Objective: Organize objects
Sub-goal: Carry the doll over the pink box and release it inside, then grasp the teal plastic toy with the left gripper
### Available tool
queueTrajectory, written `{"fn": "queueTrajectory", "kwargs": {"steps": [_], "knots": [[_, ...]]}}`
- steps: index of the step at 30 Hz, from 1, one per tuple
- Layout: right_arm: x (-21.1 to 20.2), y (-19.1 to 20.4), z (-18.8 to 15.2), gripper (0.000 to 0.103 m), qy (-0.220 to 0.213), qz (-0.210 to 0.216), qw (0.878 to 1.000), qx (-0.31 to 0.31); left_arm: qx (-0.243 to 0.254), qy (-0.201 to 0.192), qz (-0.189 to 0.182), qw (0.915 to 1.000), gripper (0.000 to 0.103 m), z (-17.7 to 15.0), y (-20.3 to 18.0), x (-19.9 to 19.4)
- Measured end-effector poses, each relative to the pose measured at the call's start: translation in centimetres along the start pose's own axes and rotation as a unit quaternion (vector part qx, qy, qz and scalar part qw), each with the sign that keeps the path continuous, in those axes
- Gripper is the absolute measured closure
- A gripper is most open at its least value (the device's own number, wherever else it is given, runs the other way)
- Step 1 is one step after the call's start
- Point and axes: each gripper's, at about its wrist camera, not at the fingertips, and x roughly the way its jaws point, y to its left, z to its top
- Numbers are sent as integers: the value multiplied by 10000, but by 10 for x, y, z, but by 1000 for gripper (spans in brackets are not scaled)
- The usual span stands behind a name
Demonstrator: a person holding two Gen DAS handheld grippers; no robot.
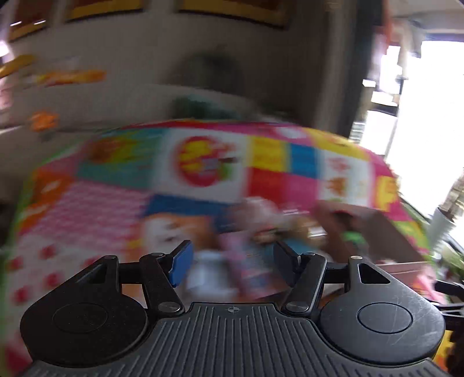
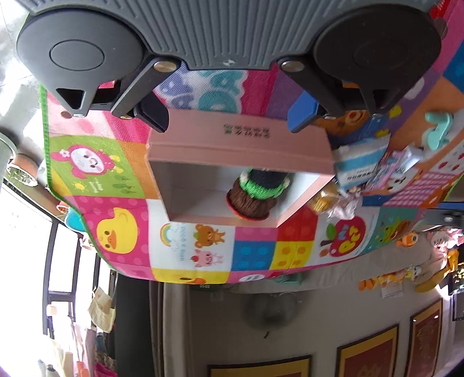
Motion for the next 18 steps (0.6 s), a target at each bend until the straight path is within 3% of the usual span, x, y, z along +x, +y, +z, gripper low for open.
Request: {"fn": "queueTrajectory", "kwargs": {"steps": [1, 5, 11, 16, 18], "knots": [[1, 2, -3, 13, 36, 67, 10000, 30, -213, 171, 165, 9995, 37, -3, 20, -6], [9, 11, -13, 11, 186, 230, 9993, 233, -955, 910, -103, 9912, 37, -27, 63, -19], [13, 16, -17, 11, 327, 253, 9981, 453, -587, 1058, -410, 9918, 37, -46, 21, 11], [2, 19, -23, 10, 275, 222, 9986, 396, -161, 1037, 142, 9944, 39, -55, -8, 47], [-1, 20, -24, 10, 280, 251, 9986, 364, -122, 1021, 311, 9942, 48, -58, -9, 56]]}}
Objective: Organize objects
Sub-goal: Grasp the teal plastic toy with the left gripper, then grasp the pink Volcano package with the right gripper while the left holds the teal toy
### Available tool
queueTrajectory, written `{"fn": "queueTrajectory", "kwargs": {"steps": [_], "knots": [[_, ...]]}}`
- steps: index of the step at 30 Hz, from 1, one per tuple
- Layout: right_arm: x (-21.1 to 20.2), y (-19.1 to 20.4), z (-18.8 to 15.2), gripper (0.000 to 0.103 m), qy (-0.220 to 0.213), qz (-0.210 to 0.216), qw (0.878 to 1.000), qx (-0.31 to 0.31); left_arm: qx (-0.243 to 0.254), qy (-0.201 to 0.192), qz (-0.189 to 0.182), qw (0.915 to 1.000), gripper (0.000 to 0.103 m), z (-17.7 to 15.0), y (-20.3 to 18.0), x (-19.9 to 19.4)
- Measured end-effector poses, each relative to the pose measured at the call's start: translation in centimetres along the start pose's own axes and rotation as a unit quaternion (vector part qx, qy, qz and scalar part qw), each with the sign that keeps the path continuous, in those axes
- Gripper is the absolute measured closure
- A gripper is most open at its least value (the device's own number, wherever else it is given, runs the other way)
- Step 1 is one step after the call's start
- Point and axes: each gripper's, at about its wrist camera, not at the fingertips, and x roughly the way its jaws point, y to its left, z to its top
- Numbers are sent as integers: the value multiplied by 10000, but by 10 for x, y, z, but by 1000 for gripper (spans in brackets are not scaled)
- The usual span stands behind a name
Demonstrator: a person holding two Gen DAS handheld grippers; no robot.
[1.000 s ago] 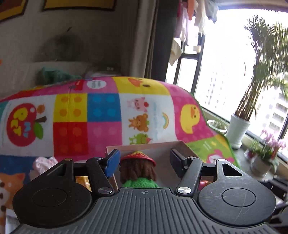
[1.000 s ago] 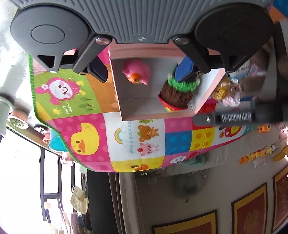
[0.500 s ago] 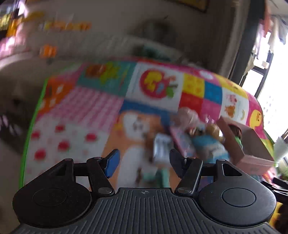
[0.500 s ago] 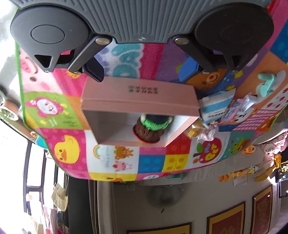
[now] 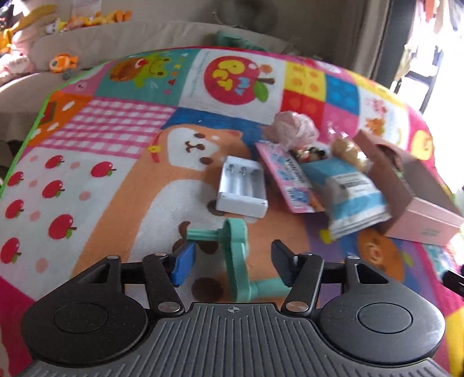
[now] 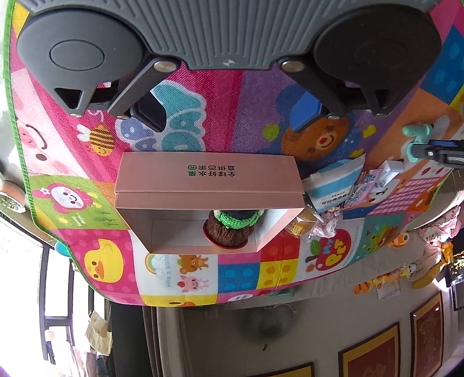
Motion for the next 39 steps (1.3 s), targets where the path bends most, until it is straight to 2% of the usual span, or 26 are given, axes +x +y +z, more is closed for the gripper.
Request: {"fn": "queueTrajectory", "kwargs": {"steps": [1, 3, 7, 8, 9, 12, 15, 19, 23, 26, 28, 29, 30, 35, 39], "knots": [[0, 2, 1, 10, 20, 16, 10000, -42, 60, -117, 131, 9998, 53, -2, -2, 1], [-1, 10, 6, 10, -8, 61, 9998, -184, 263, -255, 284, 9989, 84, -6, -5, 1], [-2, 42, 34, 11, -303, 399, 9971, -565, 419, -257, 59, 9988, 84, -11, -1, -4], [1, 54, 42, 13, -349, 539, 9956, -677, 436, -222, -28, 9988, 84, -12, 1, -5], [5, 66, 49, 19, -342, 704, 9938, -790, 489, -176, -92, 9986, 84, -12, 3, -6], [28, 108, 71, 36, -60, 1229, 9860, -1128, 511, -81, -282, 9983, 83, -14, 8, -9], [63, 142, 89, 36, 295, 1529, 9804, -1209, 728, -60, -457, 9963, 83, -17, 12, -13], [117, 174, 101, 36, 783, 1422, 9818, -988, 670, -107, -682, 9954, 85, -22, 20, -17], [149, 200, 101, 36, 723, 955, 9854, -1206, 467, -173, -855, 9951, 86, -24, 29, -17], [157, 206, 102, 37, 838, 938, 9842, -1247, 390, -164, -903, 9950, 86, -24, 31, -17], [157, 204, 101, 46, 1035, 1132, 9804, -1233, 392, -172, -891, 9951, 86, -25, 30, -18], [157, 202, 99, 56, 1223, 1178, 9778, -1224, 398, -173, -883, 9952, 86, -24, 30, -18], [156, 198, 94, 57, 1361, 1252, 9756, -1184, 401, -174, -873, 9952, 86, -25, 30, -18], [128, 174, 74, 59, 1428, 1447, 9733, -1062, 435, -159, -778, 9959, 86, -24, 27, -18], [83, 151, 51, 59, 1466, 1547, 9700, -1171, 463, -143, -685, 9965, 86, -23, 23, -17]]}}
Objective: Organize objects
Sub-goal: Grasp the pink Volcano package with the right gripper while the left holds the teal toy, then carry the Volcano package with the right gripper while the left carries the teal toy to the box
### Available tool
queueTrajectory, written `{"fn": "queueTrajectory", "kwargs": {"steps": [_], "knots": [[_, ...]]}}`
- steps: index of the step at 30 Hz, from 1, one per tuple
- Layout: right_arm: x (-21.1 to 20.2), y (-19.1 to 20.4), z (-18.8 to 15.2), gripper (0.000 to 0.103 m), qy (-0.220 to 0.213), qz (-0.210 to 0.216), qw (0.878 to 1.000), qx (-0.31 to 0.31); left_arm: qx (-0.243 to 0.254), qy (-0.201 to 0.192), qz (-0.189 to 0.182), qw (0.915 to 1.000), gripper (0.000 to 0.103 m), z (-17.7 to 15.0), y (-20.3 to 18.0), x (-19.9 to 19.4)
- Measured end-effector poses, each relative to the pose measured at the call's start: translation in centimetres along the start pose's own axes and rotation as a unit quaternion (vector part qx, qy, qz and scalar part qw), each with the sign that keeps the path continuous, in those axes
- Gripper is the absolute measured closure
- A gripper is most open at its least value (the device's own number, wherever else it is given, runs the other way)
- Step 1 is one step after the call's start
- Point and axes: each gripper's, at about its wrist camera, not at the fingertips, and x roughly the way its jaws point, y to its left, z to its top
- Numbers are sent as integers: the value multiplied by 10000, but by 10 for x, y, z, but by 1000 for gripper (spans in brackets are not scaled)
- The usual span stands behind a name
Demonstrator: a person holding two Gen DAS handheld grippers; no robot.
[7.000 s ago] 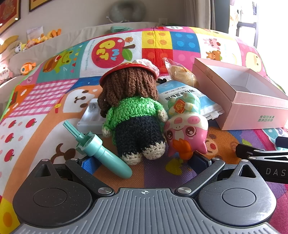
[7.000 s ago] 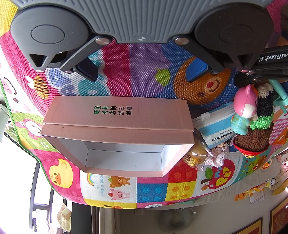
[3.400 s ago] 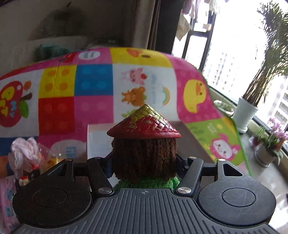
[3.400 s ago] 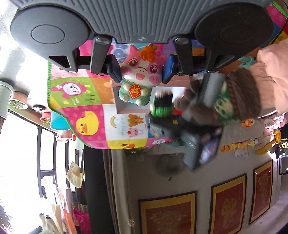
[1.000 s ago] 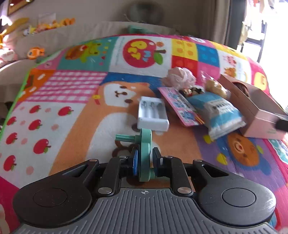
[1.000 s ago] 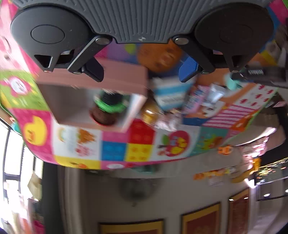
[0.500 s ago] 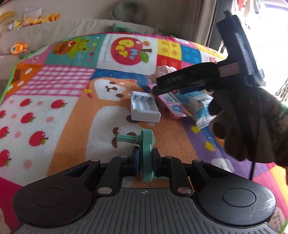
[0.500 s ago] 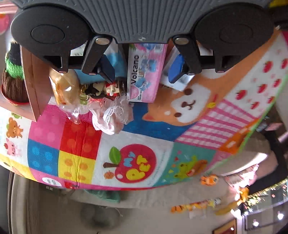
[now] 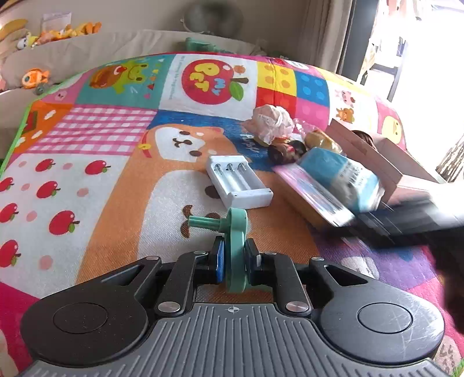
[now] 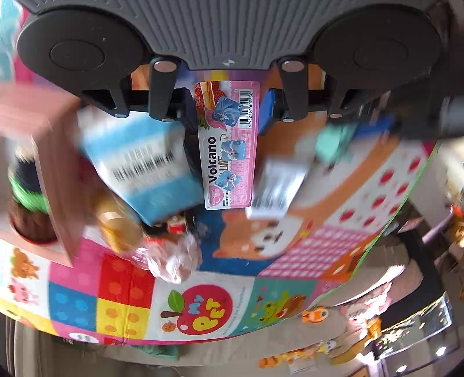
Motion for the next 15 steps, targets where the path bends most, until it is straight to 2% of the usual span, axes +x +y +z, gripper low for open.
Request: {"fn": "queueTrajectory", "kwargs": {"steps": [4, 7, 8, 10, 12, 15], "knots": [[-45, -5, -48, 59, -2, -145, 9998, -145, 13, 13, 82, 10000, 86, 1, -6, 2], [-72, -14, -78, 59, -115, -485, 9987, -46, 37, 41, 8, 10000, 86, 3, -14, 6], [-80, -17, -86, 57, -108, -471, 9988, 2, 75, 56, -35, 10000, 86, 4, -18, 8], [-94, -26, -94, 54, -120, -105, 9998, 78, 197, 119, -153, 9996, 86, 5, -30, 12], [-108, -35, -95, 46, -416, -103, 9991, 70, 326, 134, -233, 9991, 86, 4, -40, 15], [-125, -58, -86, 31, -1031, -692, 9920, 247, 426, 76, -197, 9989, 86, 2, -49, 18]]}}
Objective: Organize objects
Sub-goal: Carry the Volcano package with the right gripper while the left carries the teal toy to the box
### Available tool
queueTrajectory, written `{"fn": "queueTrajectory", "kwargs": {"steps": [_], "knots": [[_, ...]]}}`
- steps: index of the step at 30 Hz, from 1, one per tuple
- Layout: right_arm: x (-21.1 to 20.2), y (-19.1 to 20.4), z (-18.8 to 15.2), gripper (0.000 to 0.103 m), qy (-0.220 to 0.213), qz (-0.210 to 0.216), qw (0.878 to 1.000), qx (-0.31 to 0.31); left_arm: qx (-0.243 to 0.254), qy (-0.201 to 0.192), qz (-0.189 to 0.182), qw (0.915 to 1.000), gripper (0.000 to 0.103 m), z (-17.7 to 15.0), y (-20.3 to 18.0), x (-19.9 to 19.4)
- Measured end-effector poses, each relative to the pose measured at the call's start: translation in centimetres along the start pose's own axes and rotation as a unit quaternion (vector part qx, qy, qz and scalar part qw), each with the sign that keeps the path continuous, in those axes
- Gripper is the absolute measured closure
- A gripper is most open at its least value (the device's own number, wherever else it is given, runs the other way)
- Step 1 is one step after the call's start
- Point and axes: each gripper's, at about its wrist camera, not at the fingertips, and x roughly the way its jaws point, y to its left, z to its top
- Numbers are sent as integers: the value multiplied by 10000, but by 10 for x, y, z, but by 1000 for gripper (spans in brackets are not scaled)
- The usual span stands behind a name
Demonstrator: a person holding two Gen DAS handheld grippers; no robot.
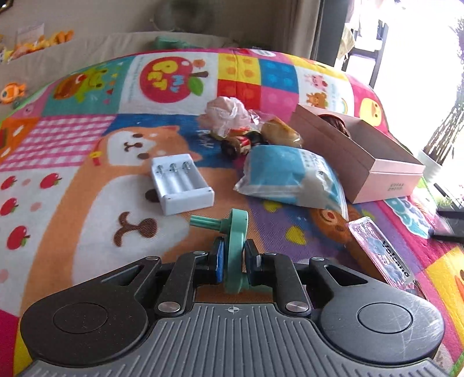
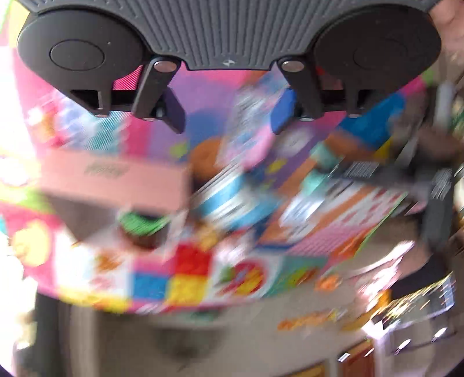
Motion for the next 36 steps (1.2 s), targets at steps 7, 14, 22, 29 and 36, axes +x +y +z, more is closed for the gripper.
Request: {"fn": "queueTrajectory", "kwargs": {"steps": [7, 14, 22, 29, 36], "knots": [[5, -95, 21, 17, -996, -1654, 9737, 1211, -61, -52, -84, 9999, 86, -1, 0, 2], [52, -183, 36, 17, -854, -1254, 9543, 2576, -147, -32, -136, 9998, 86, 1, 3, 4], [79, -143, 49, 9, -722, -704, 9694, 2239, -166, -24, -164, 9997, 86, 4, 5, 7], [30, -74, 37, 9, -1153, -1172, 9824, 888, -26, 25, -134, 9999, 86, 6, 0, 9], [42, 13, 2, 17, 192, 453, 9986, 215, 504, 55, -148, 9986, 85, 2, -19, 8]]}}
